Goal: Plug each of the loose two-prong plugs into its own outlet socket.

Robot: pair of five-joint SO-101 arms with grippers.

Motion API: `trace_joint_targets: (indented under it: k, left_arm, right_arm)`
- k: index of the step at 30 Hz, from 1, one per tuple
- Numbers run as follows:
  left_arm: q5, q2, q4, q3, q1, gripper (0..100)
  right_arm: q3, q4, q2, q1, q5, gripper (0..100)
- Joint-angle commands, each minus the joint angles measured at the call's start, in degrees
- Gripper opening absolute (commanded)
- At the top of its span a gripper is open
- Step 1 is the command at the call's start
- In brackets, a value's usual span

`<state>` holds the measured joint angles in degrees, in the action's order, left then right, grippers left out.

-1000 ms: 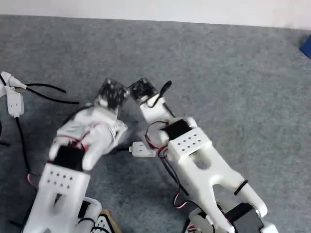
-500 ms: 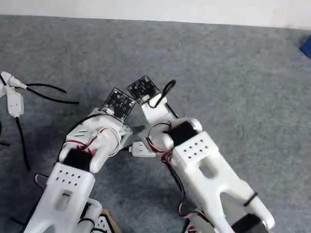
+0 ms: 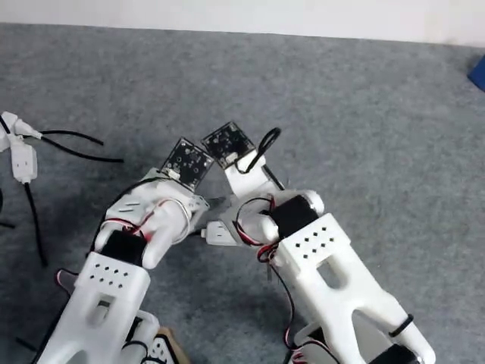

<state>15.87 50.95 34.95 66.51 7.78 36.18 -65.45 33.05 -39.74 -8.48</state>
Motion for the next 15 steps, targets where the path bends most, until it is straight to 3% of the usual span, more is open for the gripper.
trace_joint_targets:
  k: [1, 7, 15]
  left_arm:
    - [-2.2, -0.3, -1.4, -2.0, -1.5, 31]
    - [-2.4, -0.5, -1.4, -1.5, -0.2, 31]
    - [1.4, -0.1, -1.0, 1.9, 7.8, 31]
  right_arm:
    - [-4.1, -2.5, 2.9, -2.2, -1.8, 0.7]
    - [-7.3, -7.1, 2.9, -3.7, -1.6, 0.7]
    - [-12.3, -8.6, 0.2, -4.9, -0.1, 0.7]
